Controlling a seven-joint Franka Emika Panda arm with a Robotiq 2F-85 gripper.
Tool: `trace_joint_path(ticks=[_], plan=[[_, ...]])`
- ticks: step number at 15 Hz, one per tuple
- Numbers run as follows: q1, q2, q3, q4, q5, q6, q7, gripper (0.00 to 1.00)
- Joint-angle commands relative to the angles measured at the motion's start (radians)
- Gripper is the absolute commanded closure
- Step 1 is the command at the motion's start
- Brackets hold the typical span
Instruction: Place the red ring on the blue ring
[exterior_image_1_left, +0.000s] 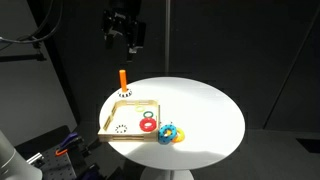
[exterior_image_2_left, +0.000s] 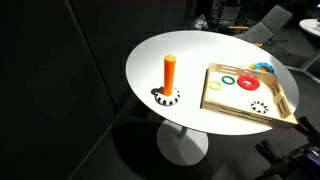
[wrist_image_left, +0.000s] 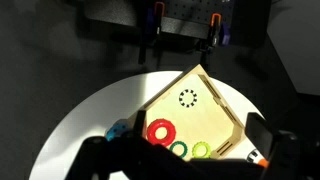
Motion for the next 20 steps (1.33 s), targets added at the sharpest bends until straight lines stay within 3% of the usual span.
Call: trace_joint_path(ticks=[1,10,20], plan=[[-0.031,0.004,0.026,0.004,0.007,-0.003,-0.008,0.0],[-0.027,0.059,0.042,0.015,0.022,0.024,-0.001,0.0],[-0.009,0.237,0.159,-0.011,0.025,0.233,0.068,0.0]])
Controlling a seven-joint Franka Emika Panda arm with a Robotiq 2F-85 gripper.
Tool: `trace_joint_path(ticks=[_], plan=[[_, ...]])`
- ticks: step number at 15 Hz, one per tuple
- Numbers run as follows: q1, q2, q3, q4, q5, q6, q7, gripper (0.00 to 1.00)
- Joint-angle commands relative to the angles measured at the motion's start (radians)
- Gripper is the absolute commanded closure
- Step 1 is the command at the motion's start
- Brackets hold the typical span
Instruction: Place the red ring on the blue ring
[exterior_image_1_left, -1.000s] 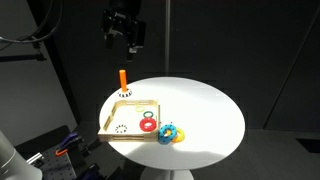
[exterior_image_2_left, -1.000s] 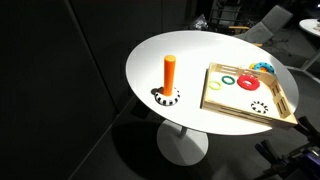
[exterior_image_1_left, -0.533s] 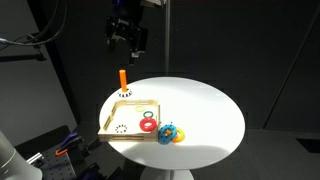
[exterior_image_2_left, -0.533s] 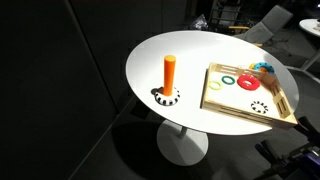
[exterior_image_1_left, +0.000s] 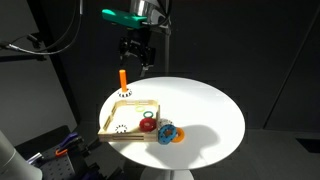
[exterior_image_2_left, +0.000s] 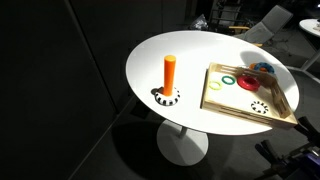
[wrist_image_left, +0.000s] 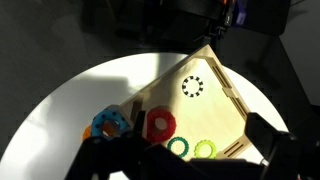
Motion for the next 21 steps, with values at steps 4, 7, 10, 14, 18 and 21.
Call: trace_joint_path(ticks=[4,7,10,14,18,21], plan=[[0.007,0.098,0.098,-0.046,-0.021,0.18,0.124,0.0],[0.015,0.127,0.13,-0.086,-0.05,0.298,0.192,0.0],[0.021,0.152,0.147,-0.116,-0.068,0.371,0.245,0.0],[0.018,0.169,0.152,-0.115,-0.025,0.344,0.217,0.0],[0.018,0.174,0.153,-0.116,-0.019,0.34,0.216,0.0],[0.024,0.199,0.153,-0.139,-0.09,0.449,0.299,0.0]])
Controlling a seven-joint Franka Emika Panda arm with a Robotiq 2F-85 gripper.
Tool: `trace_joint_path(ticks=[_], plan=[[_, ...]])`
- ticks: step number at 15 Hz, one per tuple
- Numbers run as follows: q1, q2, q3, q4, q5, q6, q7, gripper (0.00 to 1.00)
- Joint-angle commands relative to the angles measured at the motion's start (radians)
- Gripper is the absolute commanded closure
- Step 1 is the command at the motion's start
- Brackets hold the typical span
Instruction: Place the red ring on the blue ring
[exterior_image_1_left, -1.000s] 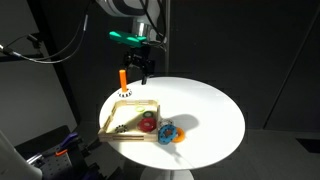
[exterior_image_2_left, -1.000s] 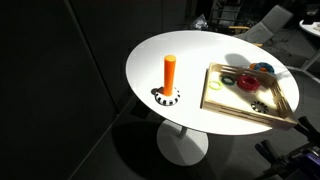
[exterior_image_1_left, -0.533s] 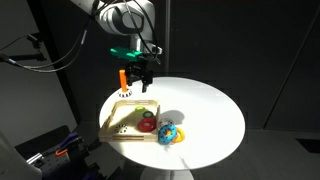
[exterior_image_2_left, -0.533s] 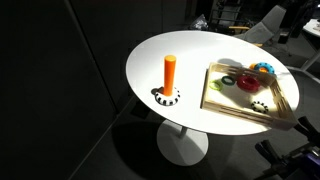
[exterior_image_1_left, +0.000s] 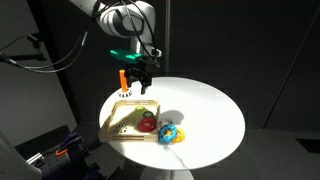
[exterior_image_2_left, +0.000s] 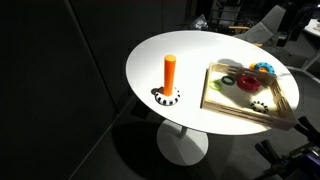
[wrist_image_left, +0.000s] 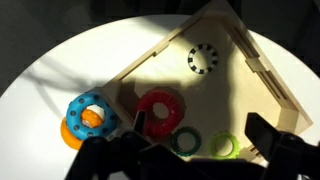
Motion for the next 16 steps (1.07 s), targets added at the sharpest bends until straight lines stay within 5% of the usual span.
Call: trace_joint_path(ticks=[1,7,16], plan=[[0.003,0.03,0.006,-0.028,-0.072,0.123,0.088,0.0],[0.032,0.131,0.013,-0.08,-0.184,0.347,0.223,0.0],[0.073,0.289,0.002,-0.089,-0.217,0.507,0.298,0.0]])
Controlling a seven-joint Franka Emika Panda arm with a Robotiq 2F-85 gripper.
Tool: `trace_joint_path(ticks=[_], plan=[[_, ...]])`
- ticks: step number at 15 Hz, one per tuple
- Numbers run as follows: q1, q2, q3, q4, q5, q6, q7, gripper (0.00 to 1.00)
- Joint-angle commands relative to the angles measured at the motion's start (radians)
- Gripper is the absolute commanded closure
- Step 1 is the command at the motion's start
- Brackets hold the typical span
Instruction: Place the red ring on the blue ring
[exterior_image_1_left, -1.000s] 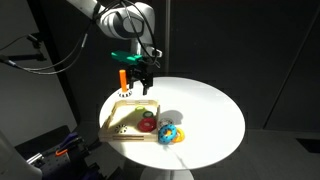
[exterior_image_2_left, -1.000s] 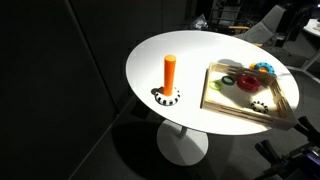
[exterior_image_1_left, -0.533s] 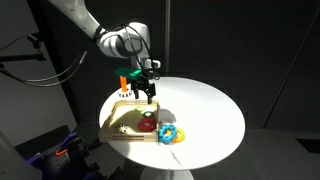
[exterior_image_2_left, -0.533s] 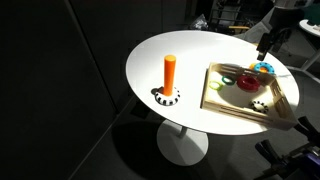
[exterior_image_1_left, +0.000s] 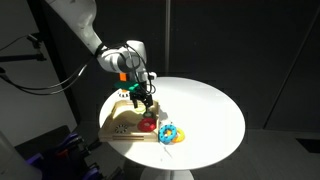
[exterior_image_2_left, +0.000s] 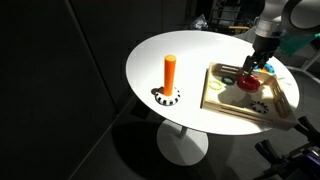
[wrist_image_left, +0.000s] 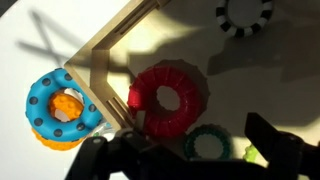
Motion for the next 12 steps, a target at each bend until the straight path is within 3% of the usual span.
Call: trace_joint_path(ticks=[1,12], plan=[[0.007,0.044,-0.011,0.001,0.0,0.045,0.024,0.0],[-0.007,0.131,-0.01,0.0,0.063,0.133,-0.006,0.0]])
